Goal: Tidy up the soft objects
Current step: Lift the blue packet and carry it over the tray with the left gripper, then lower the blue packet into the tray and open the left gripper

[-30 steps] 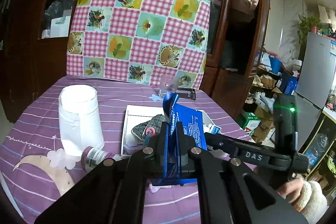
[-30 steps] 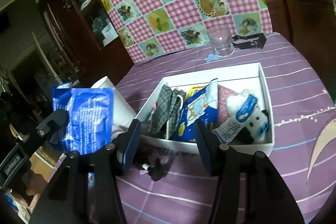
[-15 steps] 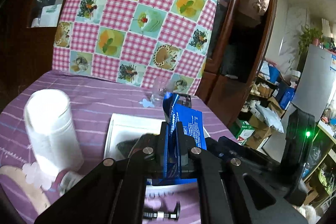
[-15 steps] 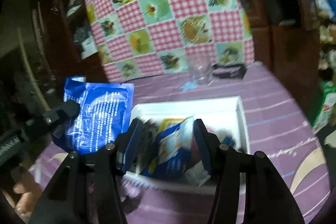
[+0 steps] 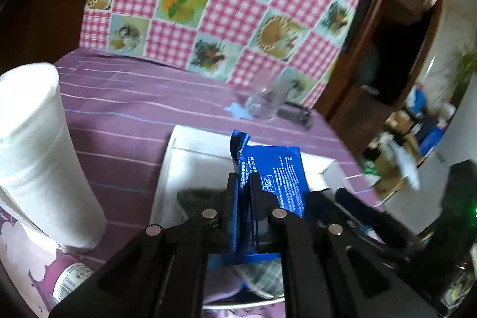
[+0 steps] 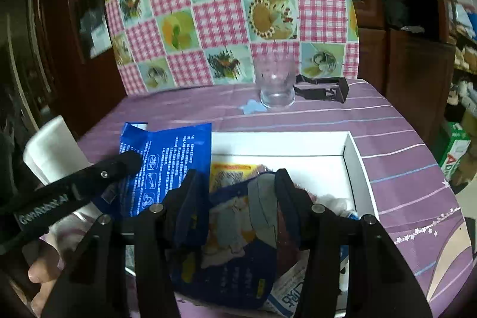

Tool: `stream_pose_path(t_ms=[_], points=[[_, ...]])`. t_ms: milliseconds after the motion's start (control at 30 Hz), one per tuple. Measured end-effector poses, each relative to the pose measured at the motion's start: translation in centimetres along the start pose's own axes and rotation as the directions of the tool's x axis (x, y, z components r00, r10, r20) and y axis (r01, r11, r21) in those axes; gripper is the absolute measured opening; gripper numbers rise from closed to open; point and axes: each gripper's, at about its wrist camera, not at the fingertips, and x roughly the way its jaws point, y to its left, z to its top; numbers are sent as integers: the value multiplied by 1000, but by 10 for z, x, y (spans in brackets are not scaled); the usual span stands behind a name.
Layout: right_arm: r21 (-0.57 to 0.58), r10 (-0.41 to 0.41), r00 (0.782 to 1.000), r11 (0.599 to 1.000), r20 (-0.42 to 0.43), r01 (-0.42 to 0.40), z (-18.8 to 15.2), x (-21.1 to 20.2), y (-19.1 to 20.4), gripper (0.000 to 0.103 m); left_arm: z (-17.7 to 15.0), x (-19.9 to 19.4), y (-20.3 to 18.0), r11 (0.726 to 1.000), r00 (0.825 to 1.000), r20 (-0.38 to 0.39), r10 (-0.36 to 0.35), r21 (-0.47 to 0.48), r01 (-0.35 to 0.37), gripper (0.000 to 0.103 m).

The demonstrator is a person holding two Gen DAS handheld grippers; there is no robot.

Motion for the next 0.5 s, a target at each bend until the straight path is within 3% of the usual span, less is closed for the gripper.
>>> stream_pose_path(t_ms=[100, 133, 233, 267, 500], points=[[-29, -32, 999, 999, -27, 31, -3, 7, 1, 54, -1, 1, -1, 999, 999, 9, 45, 3, -45, 20], [-22, -37, 998, 999, -43, 36, -3, 10, -1, 54, -2, -1, 0, 998, 998, 18, 57, -1, -57, 30], [11, -32, 994, 999, -104, 34, -5, 19, -9, 51, -4, -1, 5, 998, 998, 0, 60, -13, -60, 73], [20, -25, 994, 999, -110, 27, -5, 20, -10, 51, -3, -2, 7, 999, 999, 0, 50, -22, -50, 79], [15, -26, 999, 1000, -46, 27, -5, 6, -9, 52, 2, -21, 10, 998, 997, 64, 52, -46, -49, 84]])
